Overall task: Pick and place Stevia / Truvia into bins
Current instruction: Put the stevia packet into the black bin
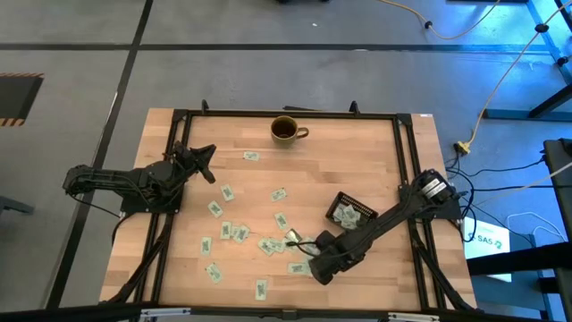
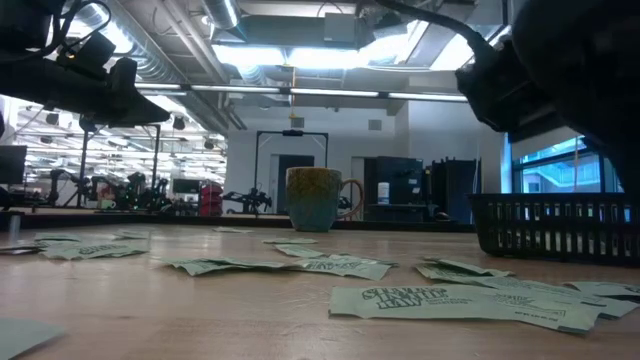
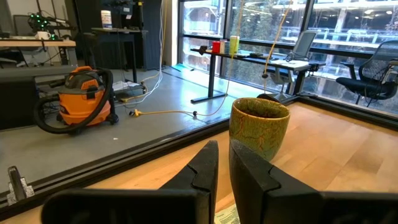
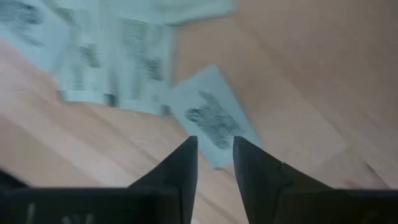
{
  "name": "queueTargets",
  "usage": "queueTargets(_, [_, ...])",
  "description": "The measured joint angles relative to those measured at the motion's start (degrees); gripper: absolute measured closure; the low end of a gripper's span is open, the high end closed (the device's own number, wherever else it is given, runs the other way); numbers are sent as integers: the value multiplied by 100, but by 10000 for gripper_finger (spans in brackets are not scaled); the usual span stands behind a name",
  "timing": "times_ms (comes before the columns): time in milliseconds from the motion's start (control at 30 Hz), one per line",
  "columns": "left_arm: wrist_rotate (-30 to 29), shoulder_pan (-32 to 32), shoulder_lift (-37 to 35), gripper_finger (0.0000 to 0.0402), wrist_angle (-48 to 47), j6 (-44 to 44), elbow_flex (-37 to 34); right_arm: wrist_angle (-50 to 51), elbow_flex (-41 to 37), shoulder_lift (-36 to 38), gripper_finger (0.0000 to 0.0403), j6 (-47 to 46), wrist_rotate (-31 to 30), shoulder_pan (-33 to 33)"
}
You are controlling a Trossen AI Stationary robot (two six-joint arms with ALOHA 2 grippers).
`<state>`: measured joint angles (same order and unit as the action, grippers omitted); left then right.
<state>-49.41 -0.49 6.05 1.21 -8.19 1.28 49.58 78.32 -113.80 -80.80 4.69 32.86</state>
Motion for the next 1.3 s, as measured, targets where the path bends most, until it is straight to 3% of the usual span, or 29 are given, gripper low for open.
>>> queueTargets(933, [0,0,86,368,1,0,0,43,52,-428,395,26,287,-4])
queueTargets(1167, [0,0,86,368,0,0,0,274,470,-422,399,524,164,4])
queueTargets(1300, [0,0,86,368,0,0,0,805,811,-126,401,902,-242,-57])
